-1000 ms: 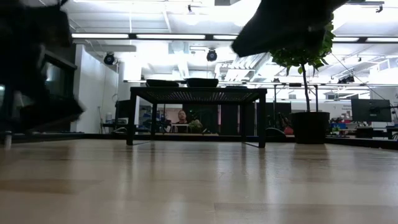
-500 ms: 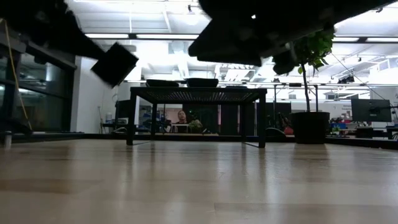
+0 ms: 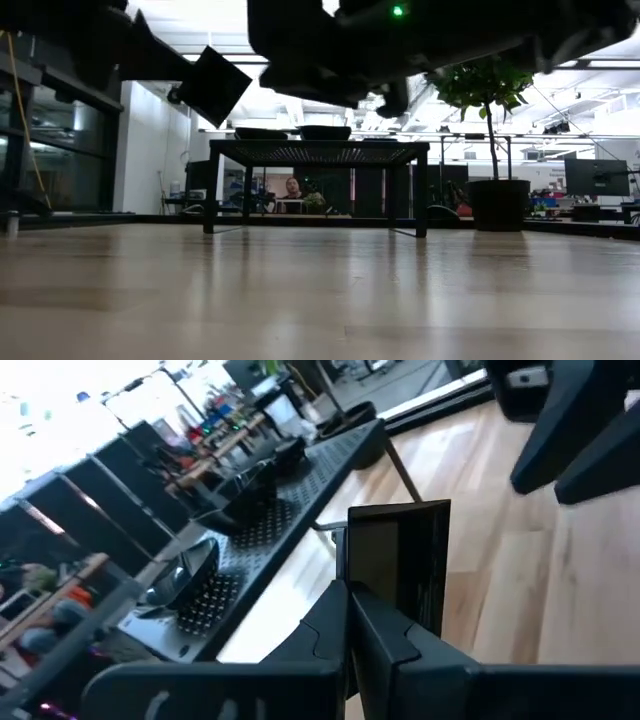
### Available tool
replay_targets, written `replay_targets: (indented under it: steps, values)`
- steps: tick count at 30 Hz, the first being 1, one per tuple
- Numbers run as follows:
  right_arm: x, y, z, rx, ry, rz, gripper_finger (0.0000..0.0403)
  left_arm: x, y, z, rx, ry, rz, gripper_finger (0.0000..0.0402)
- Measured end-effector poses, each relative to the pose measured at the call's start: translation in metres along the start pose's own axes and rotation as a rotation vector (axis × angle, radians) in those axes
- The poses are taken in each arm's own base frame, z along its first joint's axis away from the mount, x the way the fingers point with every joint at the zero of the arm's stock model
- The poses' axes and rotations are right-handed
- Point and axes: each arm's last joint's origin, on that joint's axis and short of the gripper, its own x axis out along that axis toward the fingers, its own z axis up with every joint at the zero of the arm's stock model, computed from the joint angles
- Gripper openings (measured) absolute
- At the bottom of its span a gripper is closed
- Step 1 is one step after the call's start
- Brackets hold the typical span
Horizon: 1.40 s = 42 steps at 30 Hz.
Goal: Pick & Place Mini shaped plates
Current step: Stack the square plate on top of the square plate on the shelf
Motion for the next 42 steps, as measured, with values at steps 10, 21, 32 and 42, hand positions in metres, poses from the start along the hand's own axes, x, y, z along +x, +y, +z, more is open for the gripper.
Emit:
replay_targets:
  steps: [10,21,32,42]
  values:
    - [0.027,-0.016,0.002,0.078,0.004,0.027,0.0163,0.003,-0.013,0.000,-0.004,-0.025,0.078,0.0000]
    - [0.041,-0.027,0.007,0.147,-0.025,0.021,0.0177,0.022,-0.007,0.001,-0.016,0.010,0.123,0.0000]
    - [0.058,-0.041,0.006,0.207,-0.009,0.010,0.0176,0.025,-0.006,0.002,-0.024,0.013,0.120,0.0000]
    - [0.059,-0.043,0.004,0.220,0.003,0.015,0.0125,0.025,-0.006,0.002,-0.024,0.013,0.121,0.0000]
